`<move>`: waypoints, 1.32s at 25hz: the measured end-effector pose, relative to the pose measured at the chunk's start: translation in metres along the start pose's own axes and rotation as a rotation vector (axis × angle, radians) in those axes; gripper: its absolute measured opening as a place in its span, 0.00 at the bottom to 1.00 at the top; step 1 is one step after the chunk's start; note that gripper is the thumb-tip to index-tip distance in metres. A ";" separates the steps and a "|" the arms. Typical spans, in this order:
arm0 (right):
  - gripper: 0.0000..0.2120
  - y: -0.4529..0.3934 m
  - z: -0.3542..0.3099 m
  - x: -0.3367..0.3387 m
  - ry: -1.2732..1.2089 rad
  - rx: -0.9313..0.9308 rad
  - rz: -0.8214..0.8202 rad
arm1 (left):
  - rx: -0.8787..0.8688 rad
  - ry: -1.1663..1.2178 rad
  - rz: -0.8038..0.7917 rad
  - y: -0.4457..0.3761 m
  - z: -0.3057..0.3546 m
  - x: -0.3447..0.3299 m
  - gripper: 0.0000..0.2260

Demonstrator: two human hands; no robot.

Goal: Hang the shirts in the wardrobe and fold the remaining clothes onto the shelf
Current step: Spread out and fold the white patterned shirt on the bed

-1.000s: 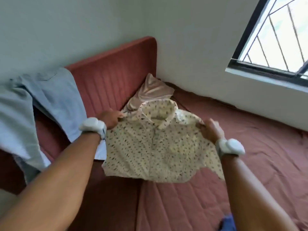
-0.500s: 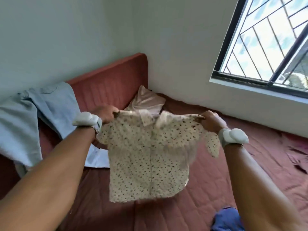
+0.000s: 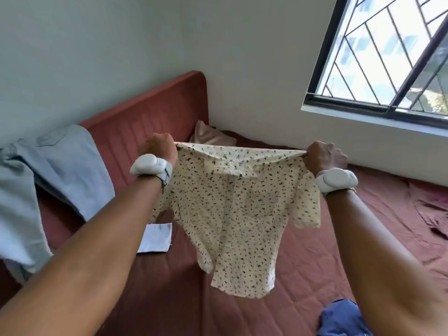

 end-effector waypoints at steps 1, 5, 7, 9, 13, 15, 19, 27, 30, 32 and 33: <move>0.10 -0.004 0.002 -0.001 -0.081 -0.070 -0.011 | 0.067 0.095 -0.059 -0.007 0.006 -0.008 0.13; 0.14 -0.020 0.016 0.000 -0.656 -0.278 0.068 | 0.289 1.069 -0.401 -0.034 0.050 -0.027 0.13; 0.16 -0.024 0.024 0.014 -0.852 -0.278 0.211 | 0.416 1.431 -0.428 -0.043 0.072 -0.028 0.10; 0.16 -0.017 0.033 0.024 -0.921 -0.254 0.337 | 0.340 1.649 -0.404 -0.046 0.088 -0.025 0.11; 0.18 0.014 0.055 -0.010 -1.158 -0.273 0.335 | 0.448 1.936 -0.360 -0.014 0.078 -0.057 0.06; 0.19 0.041 0.071 -0.051 -1.172 -0.302 0.265 | 0.567 1.842 -0.312 0.013 0.058 -0.088 0.13; 0.21 0.129 0.094 -0.145 -1.253 -0.383 0.080 | 0.748 1.608 -0.399 0.110 0.005 -0.135 0.23; 0.16 0.358 0.136 -0.318 -0.660 -0.259 -0.411 | 1.305 1.436 -0.392 0.297 -0.132 -0.264 0.18; 0.17 0.434 0.134 -0.375 -0.557 -0.248 -0.620 | 1.188 1.061 -0.455 0.360 -0.187 -0.299 0.25; 0.16 0.468 0.133 -0.397 -0.528 -0.208 -0.769 | 1.009 0.726 -0.563 0.387 -0.215 -0.315 0.28; 0.16 0.489 0.135 -0.412 -0.502 -0.189 -0.852 | 0.905 0.516 -0.609 0.400 -0.227 -0.327 0.28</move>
Point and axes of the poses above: each hand's wrist, its own y-axis away from the middle knuckle, its own x-axis out of the back of the hand, z = x × y, the point moved 3 cm from there along -y, towards the middle knuckle, and after that the axes turned 5 degrees about y, right-handed, at the moved point
